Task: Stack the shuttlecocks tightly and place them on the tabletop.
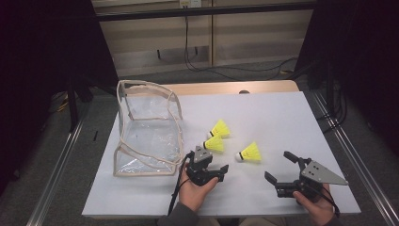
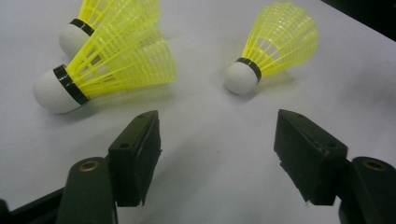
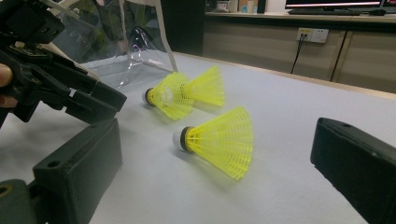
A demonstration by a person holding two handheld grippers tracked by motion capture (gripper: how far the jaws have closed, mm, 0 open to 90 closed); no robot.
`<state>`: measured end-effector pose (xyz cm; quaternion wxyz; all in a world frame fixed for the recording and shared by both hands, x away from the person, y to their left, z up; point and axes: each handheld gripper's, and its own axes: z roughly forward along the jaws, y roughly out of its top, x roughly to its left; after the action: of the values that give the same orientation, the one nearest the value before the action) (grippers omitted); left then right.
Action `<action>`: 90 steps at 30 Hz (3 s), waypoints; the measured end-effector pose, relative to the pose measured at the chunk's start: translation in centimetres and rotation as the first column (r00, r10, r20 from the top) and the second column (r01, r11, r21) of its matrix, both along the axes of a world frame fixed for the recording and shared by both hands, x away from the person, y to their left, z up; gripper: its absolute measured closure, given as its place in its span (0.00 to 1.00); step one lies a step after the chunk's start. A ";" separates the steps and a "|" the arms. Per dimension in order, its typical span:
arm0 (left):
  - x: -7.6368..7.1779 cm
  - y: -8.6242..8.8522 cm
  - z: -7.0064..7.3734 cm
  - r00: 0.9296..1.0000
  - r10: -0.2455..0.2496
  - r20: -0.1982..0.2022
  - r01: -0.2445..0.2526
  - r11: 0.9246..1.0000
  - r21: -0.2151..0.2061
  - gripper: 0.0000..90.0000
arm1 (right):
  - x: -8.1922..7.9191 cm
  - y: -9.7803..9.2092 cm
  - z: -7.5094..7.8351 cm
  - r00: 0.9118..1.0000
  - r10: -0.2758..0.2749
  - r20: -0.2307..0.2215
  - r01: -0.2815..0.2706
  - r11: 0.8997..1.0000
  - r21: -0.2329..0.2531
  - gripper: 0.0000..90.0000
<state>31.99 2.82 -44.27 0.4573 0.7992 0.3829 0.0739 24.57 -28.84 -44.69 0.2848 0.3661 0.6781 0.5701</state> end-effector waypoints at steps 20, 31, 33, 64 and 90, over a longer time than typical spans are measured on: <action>-1.0 1.6 0.6 0.991 -0.132 0.003 0.132 0.990 -0.041 0.15 | 0.0 0.1 0.0 1.000 0.000 0.000 0.000 1.000 -0.007 0.02; -1.2 2.3 0.6 0.985 -0.171 0.003 0.171 0.984 -0.055 0.10 | 0.0 0.1 0.0 1.000 -0.002 0.001 0.002 1.000 -0.010 0.02; -1.2 2.4 0.6 0.984 -0.177 0.009 0.177 0.983 -0.054 0.10 | 0.0 0.1 0.0 1.000 0.000 0.000 0.000 1.000 -0.009 0.02; -2.1 4.6 1.3 0.968 -0.249 0.038 0.252 0.963 -0.093 0.05 | 0.2 0.0 0.0 1.000 -0.010 0.001 0.010 1.000 -0.021 0.02; -2.6 7.0 1.7 0.959 -0.274 0.068 0.280 0.954 -0.104 0.05 | 0.4 -0.2 -0.1 1.000 -0.019 -0.008 0.019 1.000 -0.021 0.02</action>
<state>29.35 9.79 -42.61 0.5173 0.8158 0.2585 0.0085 25.00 -29.08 -44.81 0.2912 0.3721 0.6818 0.5585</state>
